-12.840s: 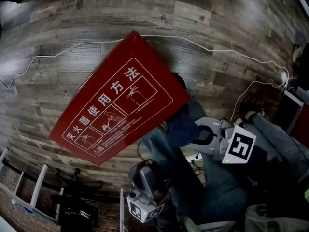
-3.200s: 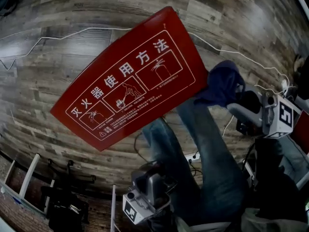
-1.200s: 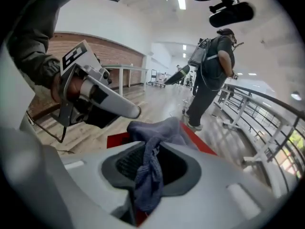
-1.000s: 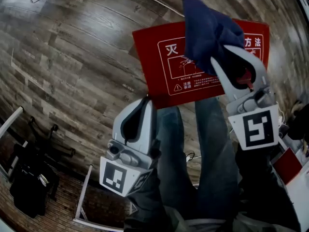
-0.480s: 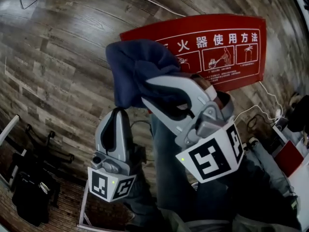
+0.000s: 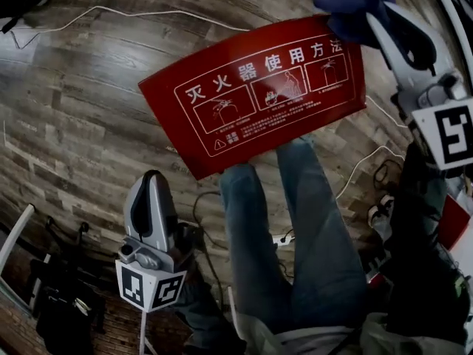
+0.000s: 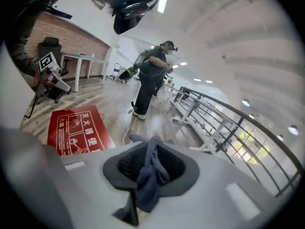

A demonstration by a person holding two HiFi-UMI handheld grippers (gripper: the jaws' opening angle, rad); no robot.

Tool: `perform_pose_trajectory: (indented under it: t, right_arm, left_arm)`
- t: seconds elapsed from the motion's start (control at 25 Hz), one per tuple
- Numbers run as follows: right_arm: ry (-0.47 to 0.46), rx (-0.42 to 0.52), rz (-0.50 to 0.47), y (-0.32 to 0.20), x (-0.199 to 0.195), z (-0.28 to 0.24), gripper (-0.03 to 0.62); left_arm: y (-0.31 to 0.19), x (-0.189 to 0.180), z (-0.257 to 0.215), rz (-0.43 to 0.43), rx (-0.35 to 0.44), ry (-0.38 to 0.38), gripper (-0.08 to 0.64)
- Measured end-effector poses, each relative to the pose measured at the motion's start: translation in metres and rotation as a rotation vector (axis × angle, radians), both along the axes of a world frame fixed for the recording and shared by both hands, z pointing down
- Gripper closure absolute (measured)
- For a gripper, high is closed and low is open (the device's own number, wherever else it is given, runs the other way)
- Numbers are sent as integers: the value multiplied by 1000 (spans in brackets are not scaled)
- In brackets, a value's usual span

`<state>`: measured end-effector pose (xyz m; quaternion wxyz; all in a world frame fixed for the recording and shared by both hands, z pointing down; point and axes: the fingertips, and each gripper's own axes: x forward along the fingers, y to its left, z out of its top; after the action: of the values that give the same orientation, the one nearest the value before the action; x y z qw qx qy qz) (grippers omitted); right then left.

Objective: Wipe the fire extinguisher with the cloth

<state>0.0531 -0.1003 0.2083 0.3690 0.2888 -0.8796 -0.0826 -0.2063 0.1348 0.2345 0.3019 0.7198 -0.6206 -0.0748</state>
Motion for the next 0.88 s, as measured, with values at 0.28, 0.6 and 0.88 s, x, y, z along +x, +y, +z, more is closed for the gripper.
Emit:
perform_pose_trajectory:
  t: [0.28, 0.6, 0.88]
  right_arm:
    - [-254, 29, -233, -44, -9, -60, 525]
    - [-313, -4, -319, -19, -20, -52, 526]
    - [-403, -34, -298, -9, -11, -43, 525]
  left_arm:
    - [-2, 27, -23, 41, -6, -9, 554]
    - [-10, 83, -29, 79, -28, 4, 554]
    - [-24, 105, -39, 15, 19, 8, 554]
